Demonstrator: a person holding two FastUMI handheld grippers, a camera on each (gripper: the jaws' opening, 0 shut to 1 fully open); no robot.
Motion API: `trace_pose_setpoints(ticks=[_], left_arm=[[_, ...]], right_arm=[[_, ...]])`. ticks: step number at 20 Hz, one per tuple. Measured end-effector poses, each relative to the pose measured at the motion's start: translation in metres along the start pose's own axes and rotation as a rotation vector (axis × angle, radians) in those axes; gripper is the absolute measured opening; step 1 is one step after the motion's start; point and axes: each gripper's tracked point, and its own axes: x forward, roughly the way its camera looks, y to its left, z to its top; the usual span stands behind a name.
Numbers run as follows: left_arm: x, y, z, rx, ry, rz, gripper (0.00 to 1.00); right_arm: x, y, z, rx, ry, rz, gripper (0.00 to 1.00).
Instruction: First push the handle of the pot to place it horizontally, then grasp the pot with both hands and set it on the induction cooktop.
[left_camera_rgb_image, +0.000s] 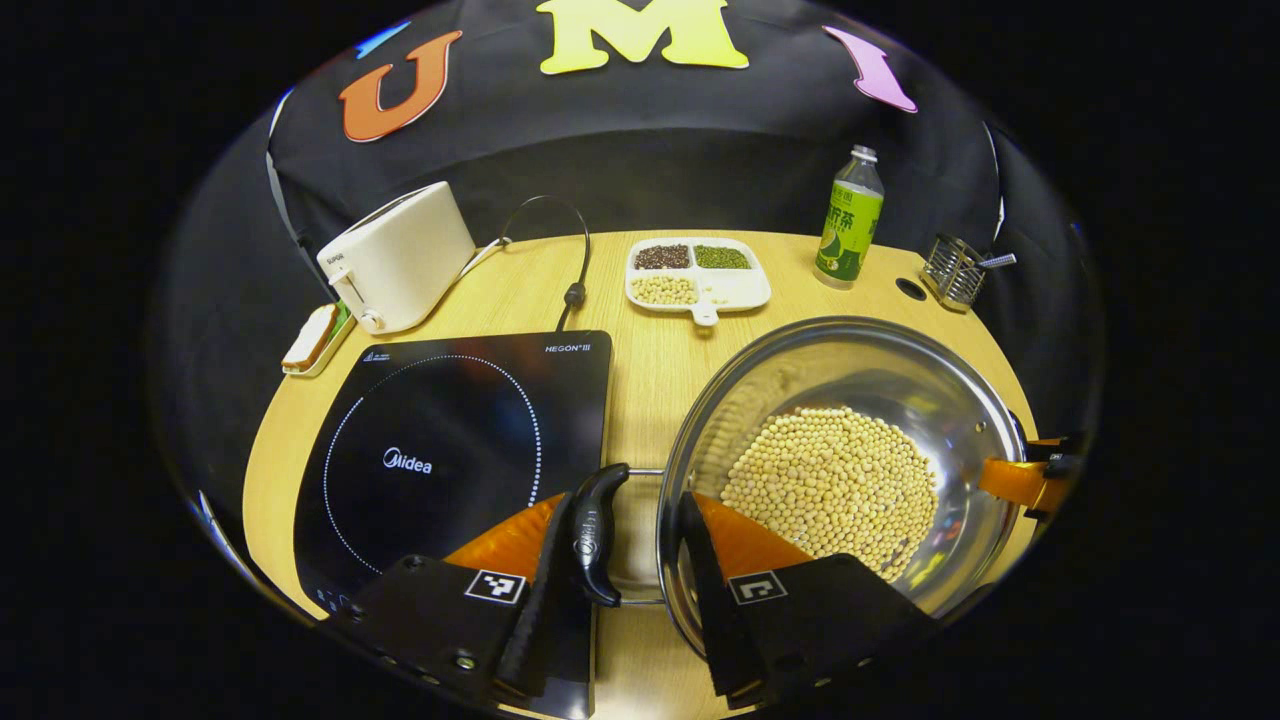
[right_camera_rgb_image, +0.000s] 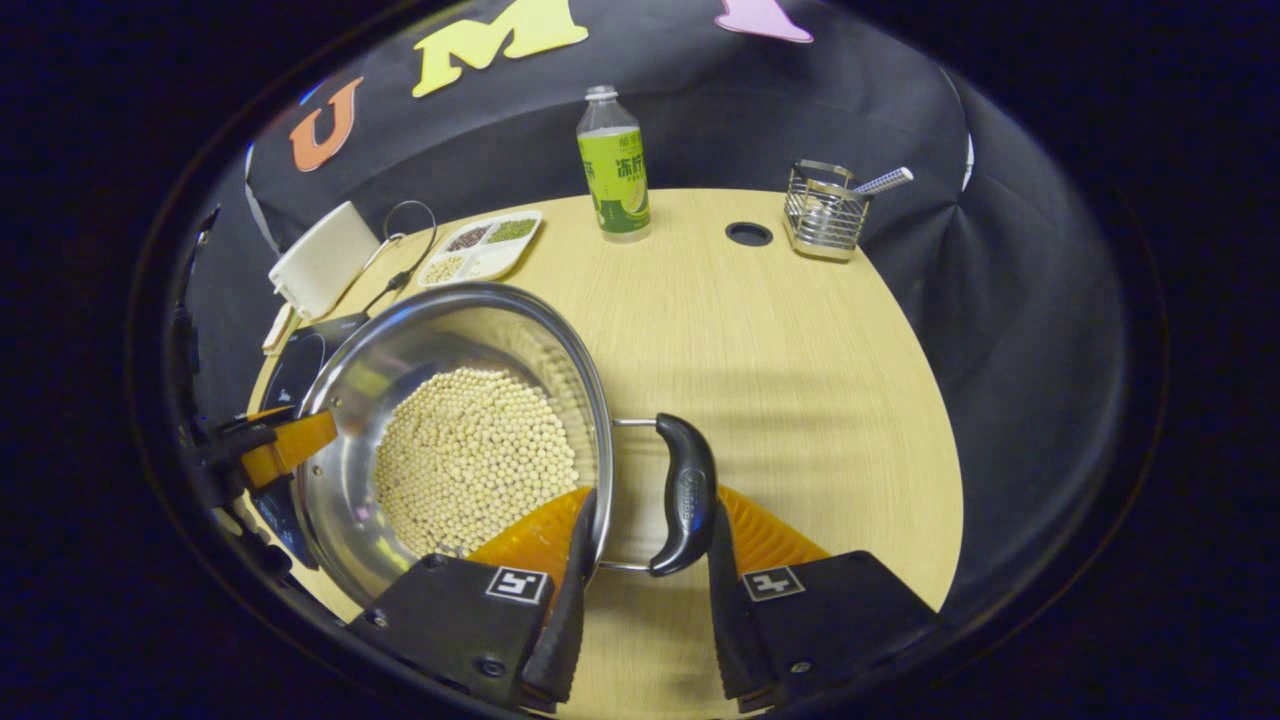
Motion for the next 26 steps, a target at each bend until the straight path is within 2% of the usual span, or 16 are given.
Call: trace_pose_setpoints(ticks=[1, 7, 11, 26], left_arm=[[-0.002, 0.000, -0.001, 0.003, 0.003, -0.005, 0.59], [-0.015, 0.005, 0.003, 0.018, -0.022, -0.059, 0.59], [-0.029, 0.018, 0.009, 0.011, -0.039, -0.067, 0.58], [-0.071, 0.127, 0.008, -0.005, -0.086, -0.008, 0.58]], right_arm=[[-0.003, 0.001, -0.001, 0.011, 0.003, 0.002, 0.54], [-0.029, 0.005, -0.006, 0.018, -0.023, -0.035, 0.53], [-0.046, 0.020, -0.003, 0.005, -0.050, -0.047, 0.53], [-0.072, 0.130, -0.005, -0.036, -0.088, 0.007, 0.53]])
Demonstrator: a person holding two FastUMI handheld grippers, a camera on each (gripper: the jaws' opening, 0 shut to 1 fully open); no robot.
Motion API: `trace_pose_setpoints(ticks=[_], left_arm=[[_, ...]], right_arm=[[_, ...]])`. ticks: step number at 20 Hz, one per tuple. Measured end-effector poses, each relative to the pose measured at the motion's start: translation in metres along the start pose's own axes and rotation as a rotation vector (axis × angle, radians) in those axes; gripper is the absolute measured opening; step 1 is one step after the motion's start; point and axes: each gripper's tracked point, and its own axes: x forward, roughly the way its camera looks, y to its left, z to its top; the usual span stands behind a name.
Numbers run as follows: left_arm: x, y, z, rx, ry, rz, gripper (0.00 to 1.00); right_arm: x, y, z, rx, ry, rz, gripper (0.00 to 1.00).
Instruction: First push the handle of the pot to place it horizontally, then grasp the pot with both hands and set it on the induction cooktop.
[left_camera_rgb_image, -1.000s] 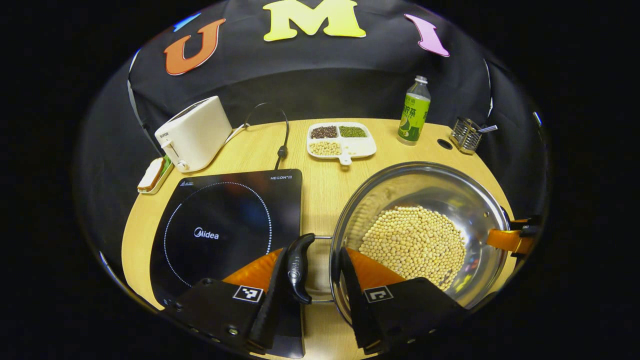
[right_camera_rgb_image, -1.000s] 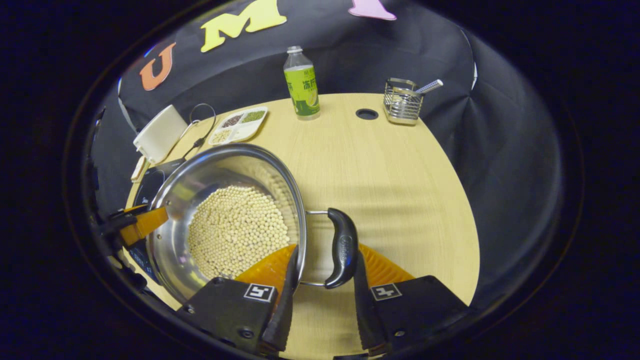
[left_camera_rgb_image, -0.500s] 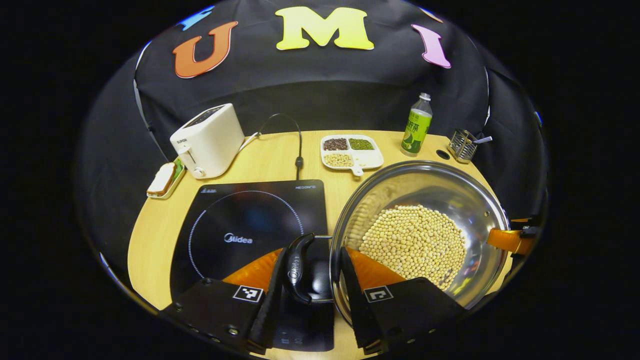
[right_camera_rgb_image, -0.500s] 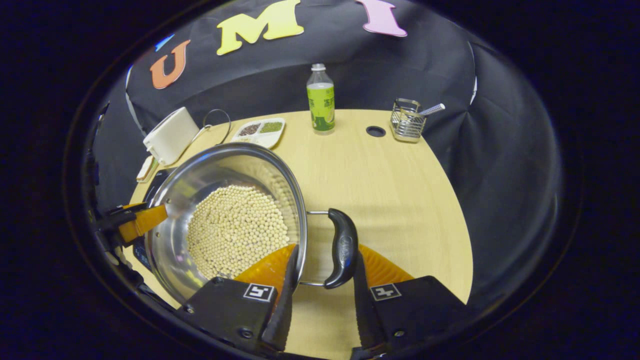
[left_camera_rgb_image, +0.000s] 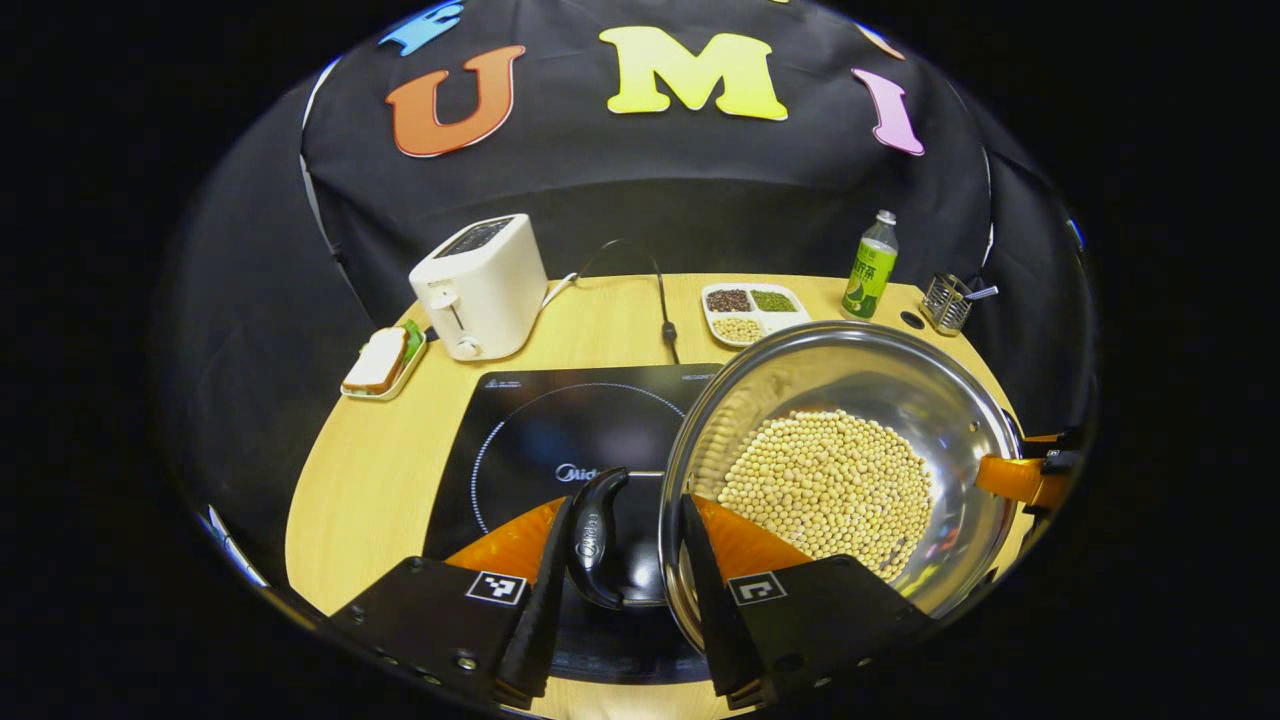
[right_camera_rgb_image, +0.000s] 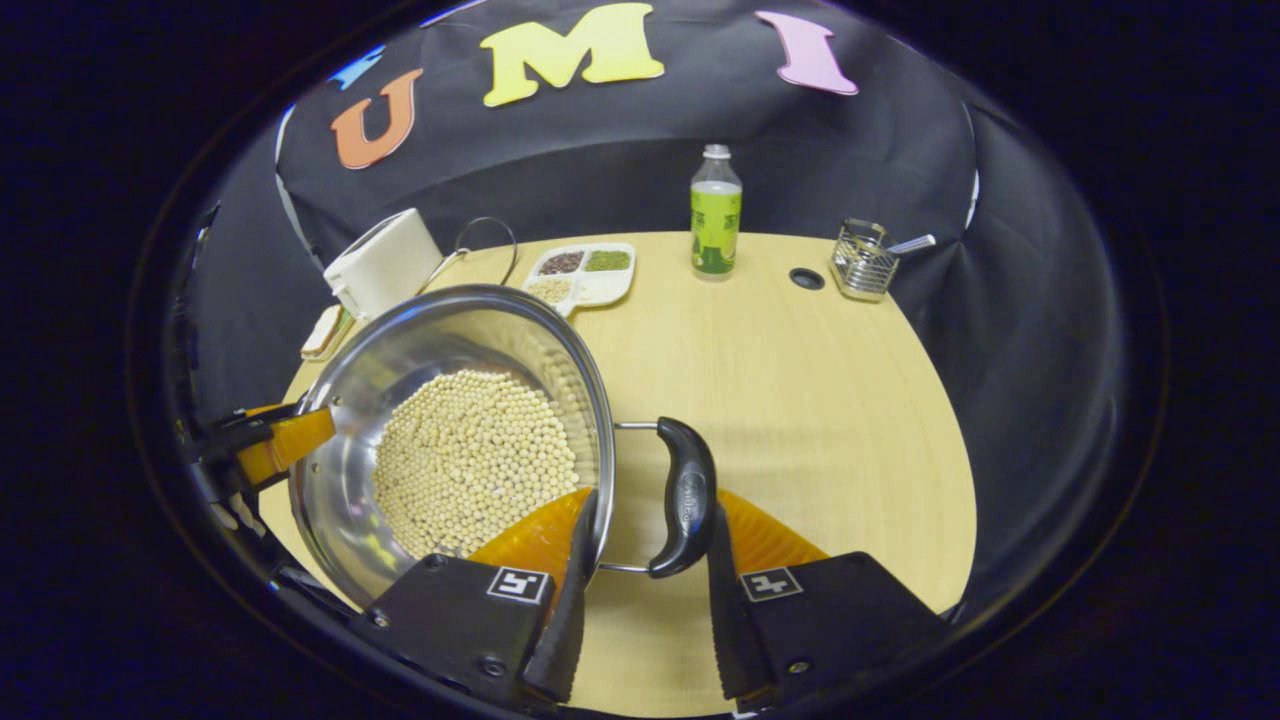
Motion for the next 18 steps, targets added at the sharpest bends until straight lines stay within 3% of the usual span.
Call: trace_pose_setpoints(ticks=[18], left_arm=[[0.018, 0.122, -0.009, -0.031, 0.037, 0.035, 0.58]], right_arm=[[0.031, 0.125, 0.008, -0.048, 0.041, 0.027, 0.54]])
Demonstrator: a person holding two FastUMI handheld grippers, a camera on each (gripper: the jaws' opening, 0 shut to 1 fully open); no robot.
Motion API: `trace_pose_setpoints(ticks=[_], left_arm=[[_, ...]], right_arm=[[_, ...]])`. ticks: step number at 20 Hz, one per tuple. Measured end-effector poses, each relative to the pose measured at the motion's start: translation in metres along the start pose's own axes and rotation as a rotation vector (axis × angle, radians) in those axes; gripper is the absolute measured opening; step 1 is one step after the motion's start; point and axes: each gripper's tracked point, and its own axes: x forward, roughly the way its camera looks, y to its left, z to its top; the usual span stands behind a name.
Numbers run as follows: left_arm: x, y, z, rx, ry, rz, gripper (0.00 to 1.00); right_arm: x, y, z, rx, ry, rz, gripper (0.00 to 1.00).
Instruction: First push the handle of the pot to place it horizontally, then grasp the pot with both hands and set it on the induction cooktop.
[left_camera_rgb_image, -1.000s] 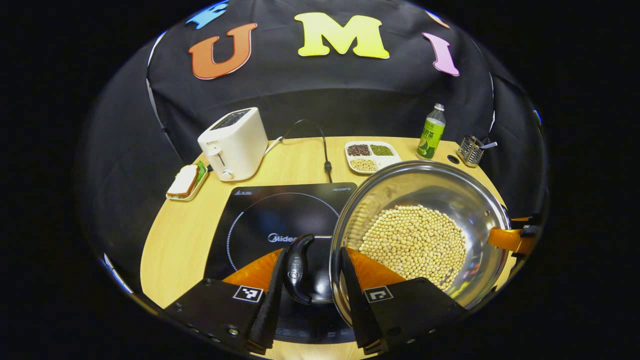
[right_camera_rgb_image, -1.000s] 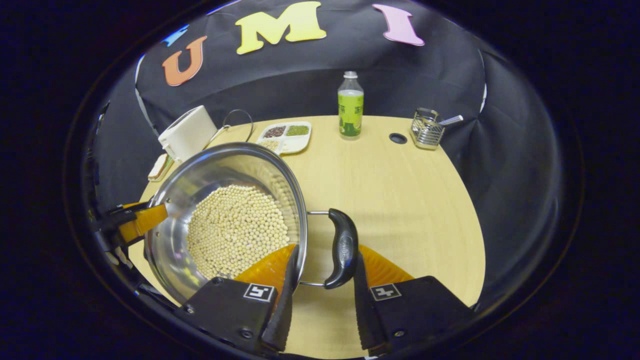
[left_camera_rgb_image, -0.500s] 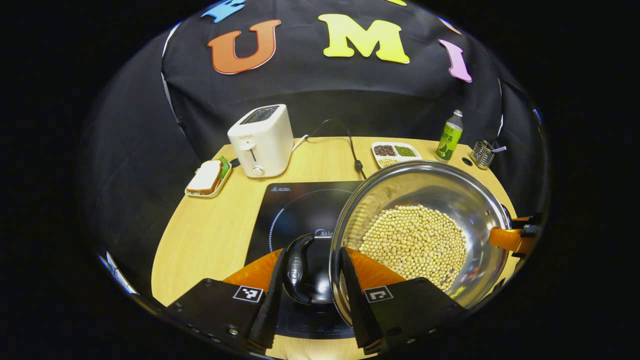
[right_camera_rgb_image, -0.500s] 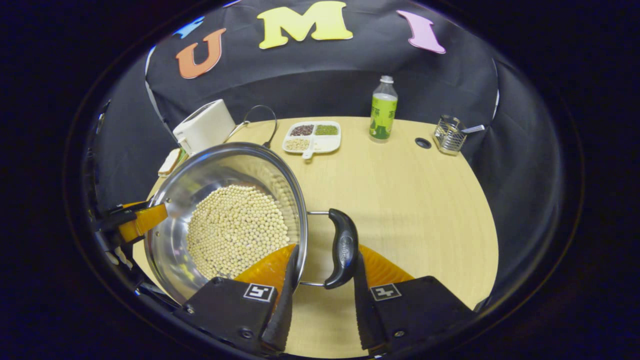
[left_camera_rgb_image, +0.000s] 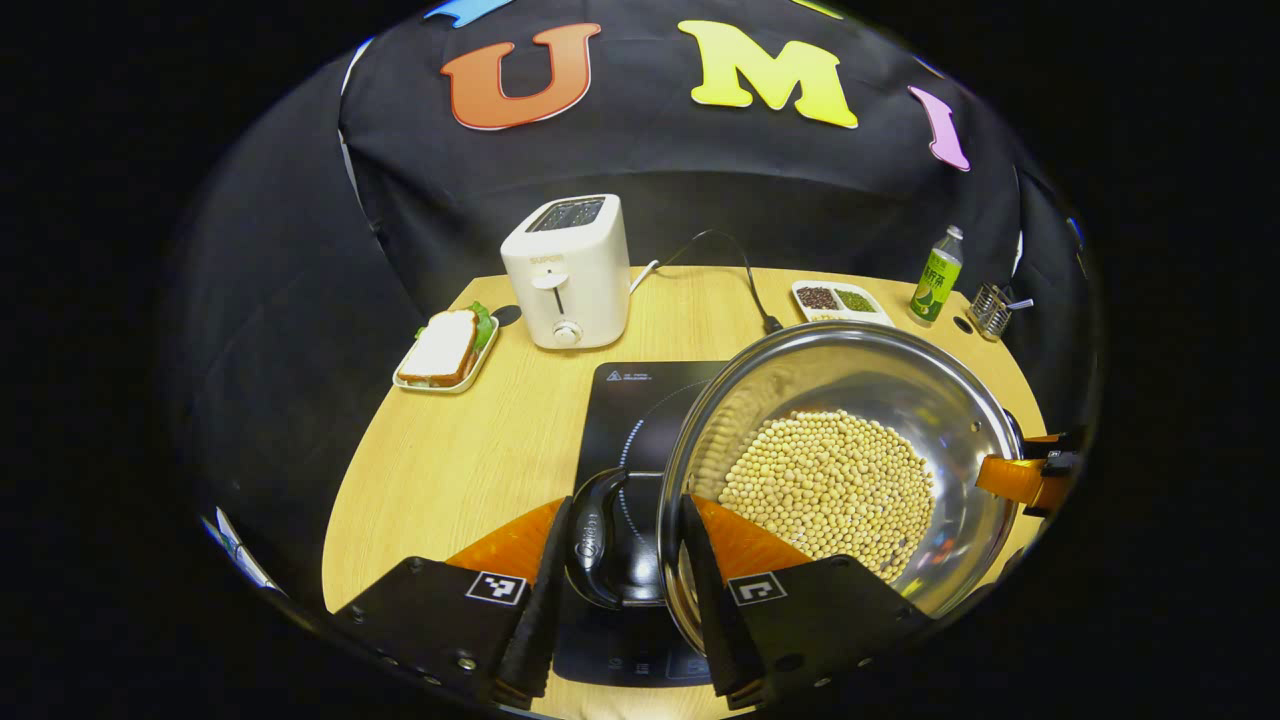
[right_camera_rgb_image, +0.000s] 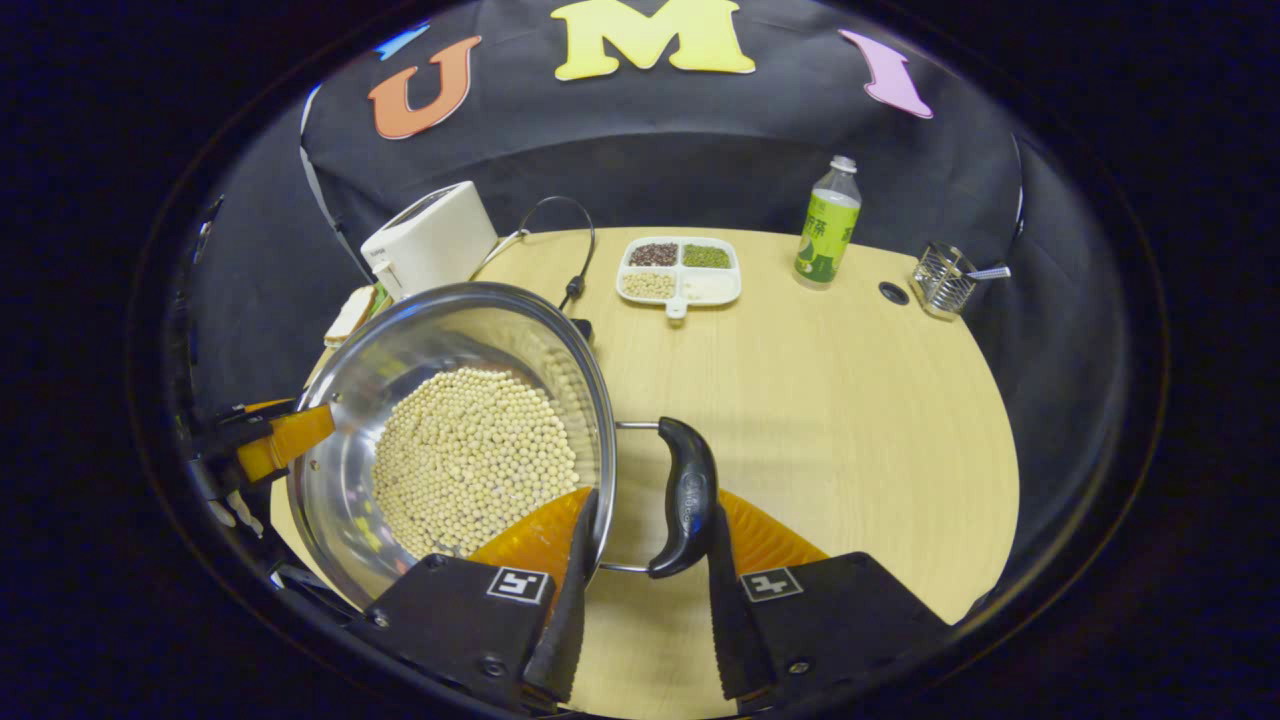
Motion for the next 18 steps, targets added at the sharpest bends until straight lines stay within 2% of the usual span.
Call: trace_pose_setpoints(ticks=[8, 18], left_arm=[[0.018, 0.029, 0.007, -0.012, 0.022, 0.008, 0.58], [0.021, 0.030, 0.007, 0.004, -0.006, 0.019, 0.59]], right_arm=[[0.018, 0.031, 0.016, -0.017, 0.020, -0.003, 0.53], [0.023, 0.032, 0.014, -0.006, 0.031, 0.009, 0.54]])
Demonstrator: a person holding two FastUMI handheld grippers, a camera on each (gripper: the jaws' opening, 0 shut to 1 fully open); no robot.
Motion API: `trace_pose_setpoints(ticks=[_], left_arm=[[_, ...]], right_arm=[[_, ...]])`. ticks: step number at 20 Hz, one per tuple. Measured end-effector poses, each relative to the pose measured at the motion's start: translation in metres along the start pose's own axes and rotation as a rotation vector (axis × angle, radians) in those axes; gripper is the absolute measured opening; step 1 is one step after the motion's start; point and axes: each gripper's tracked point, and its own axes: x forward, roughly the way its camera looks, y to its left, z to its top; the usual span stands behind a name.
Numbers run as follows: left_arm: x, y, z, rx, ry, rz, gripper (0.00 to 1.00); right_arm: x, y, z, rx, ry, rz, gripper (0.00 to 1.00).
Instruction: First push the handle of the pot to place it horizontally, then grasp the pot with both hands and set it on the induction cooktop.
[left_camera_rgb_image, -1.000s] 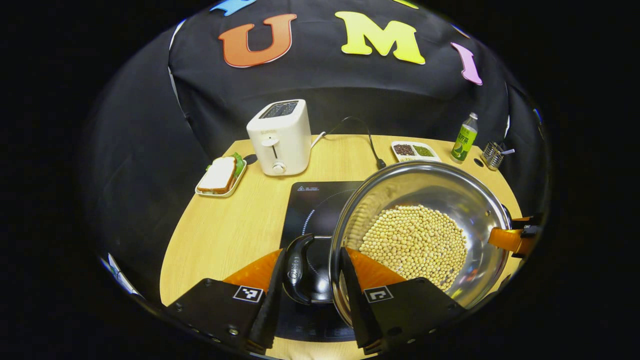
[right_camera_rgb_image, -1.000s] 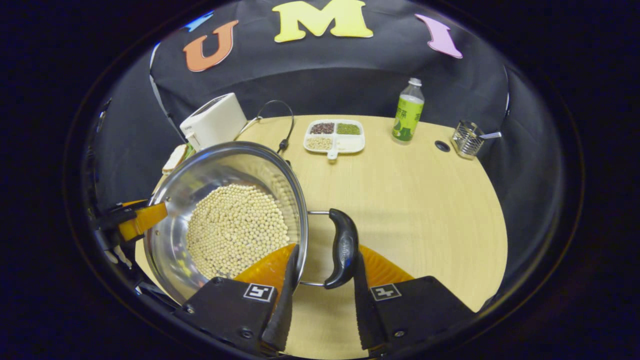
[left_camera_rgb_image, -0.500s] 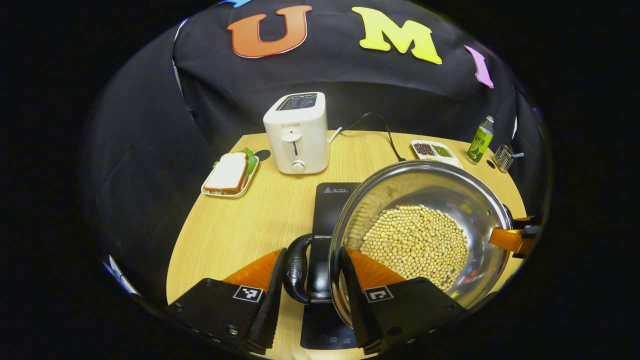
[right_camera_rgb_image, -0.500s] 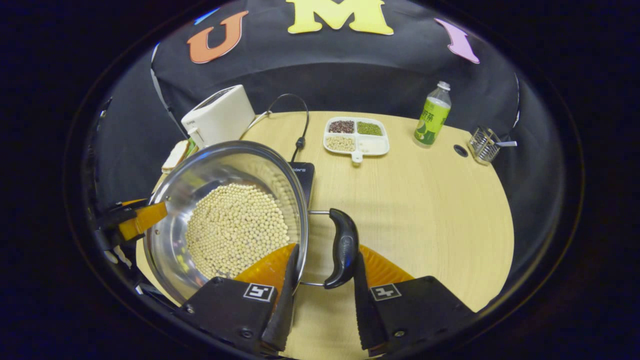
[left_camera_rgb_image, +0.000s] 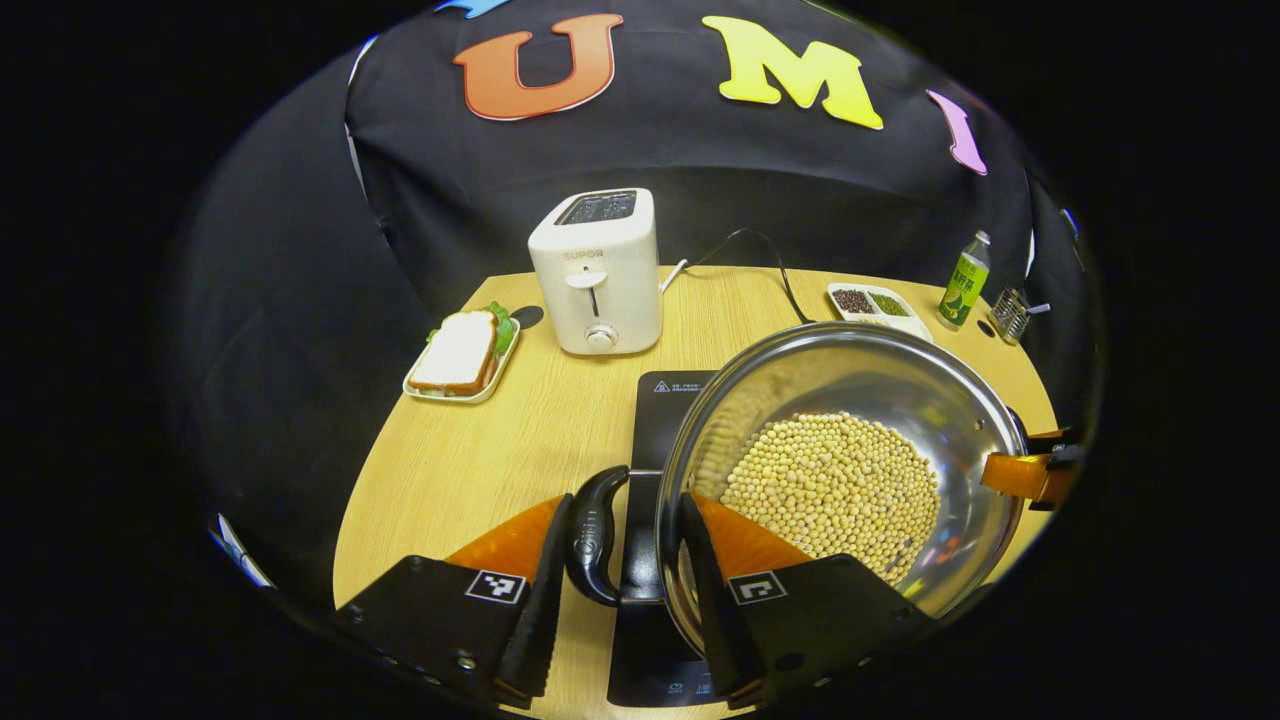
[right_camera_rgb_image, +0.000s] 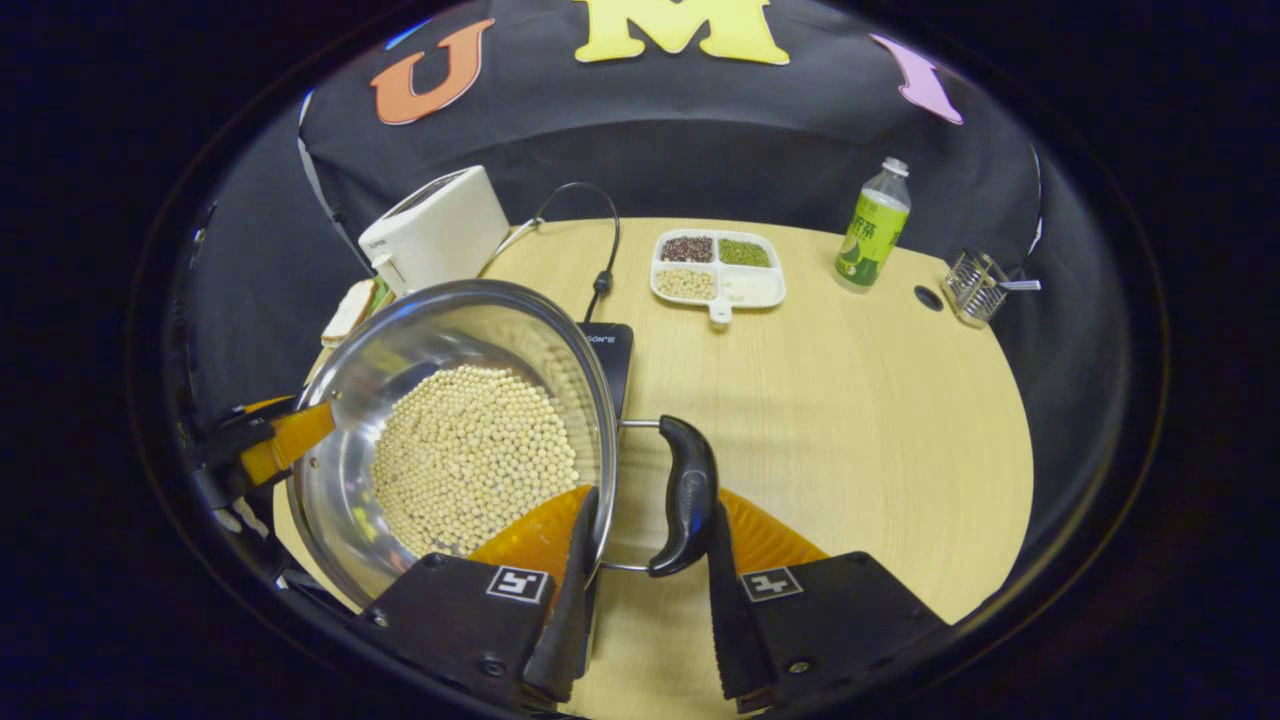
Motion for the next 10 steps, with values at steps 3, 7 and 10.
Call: trace_pose_setpoints(ticks=[3, 7, 10], left_arm=[[-0.0002, -0.0003, -0.0014, 0.003, -0.027, -0.004, 0.59], [-0.0002, 0.0001, -0.0019, 0.012, -0.050, 0.003, 0.59], [-0.0009, -0.0003, -0.0017, 0.004, -0.073, 0.001, 0.70]], right_arm=[[0.0002, -0.0006, -0.0003, -0.012, -0.021, 0.011, 0.54], [0.0004, -0.0002, 0.0007, 0.002, -0.048, 0.010, 0.55], [0.0005, -0.0002, 0.0006, 0.011, -0.059, 0.009, 0.55]])
